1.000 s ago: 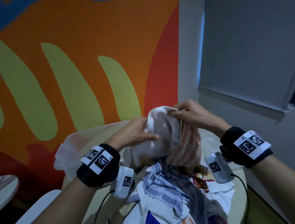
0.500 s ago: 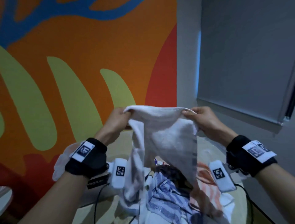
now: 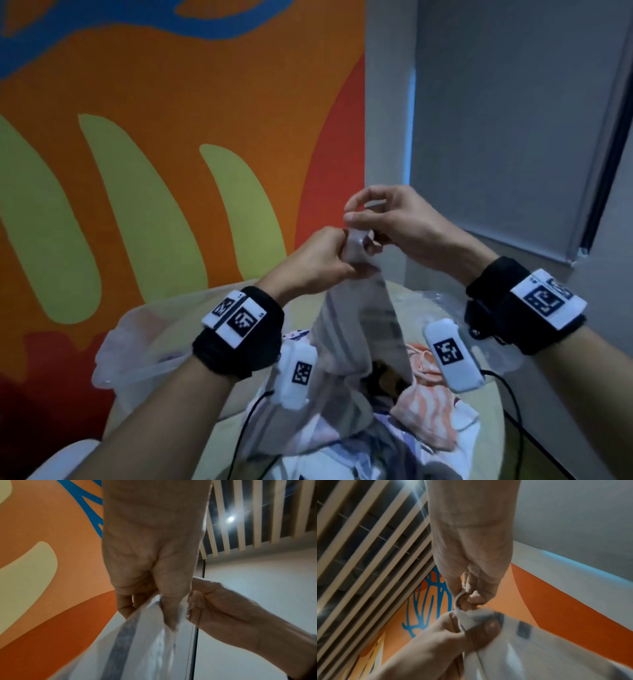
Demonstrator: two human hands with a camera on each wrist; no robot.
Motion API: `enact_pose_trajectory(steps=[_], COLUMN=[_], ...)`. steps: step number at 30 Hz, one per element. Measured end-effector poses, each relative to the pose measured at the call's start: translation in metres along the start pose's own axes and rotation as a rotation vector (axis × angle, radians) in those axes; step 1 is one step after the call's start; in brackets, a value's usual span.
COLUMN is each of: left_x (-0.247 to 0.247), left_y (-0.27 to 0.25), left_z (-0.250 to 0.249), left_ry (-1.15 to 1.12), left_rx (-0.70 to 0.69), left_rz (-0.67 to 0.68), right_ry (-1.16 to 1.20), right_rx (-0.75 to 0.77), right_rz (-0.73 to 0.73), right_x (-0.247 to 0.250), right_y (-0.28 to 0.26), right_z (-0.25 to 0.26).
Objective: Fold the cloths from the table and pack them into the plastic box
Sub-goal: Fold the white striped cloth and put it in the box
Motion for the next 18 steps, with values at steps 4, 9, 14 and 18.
enact_pose_trajectory(steps=[4, 9, 14, 18], left_x=[0.010, 0.038, 0.097, 0.140], left_y=[0.006, -0.014, -0.029, -0.041], left_z=[0.020, 0.029, 0.025, 0.049], left_ry=[0.055, -0.124, -0.227, -0.127], left_rx=[0.072, 0.124, 0.075, 0.184], left_rz=[-0.139, -0.314, -0.602, -0.786], right_ry=[0.078, -0.184, -0.374, -0.267], right_rx=[-0.058, -0.187, -0.312, -0.405], right_rz=[-0.028, 0.151, 0.206, 0.062], right_x=[0.002, -0.017, -0.027, -0.003], right_y=[-0.006, -0.022, -0.040, -0.045], right_z=[-0.034, -0.119, -0.181, -0.188])
Point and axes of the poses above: each hand's wrist, its own y-axis towards the middle knuckle, its own x-axis out of the back of the hand, z = x × y, the point moved 4 cm from there along y, towards the middle knuckle, and after that the axes turned 3 degrees about -x, right-handed, at the moved point
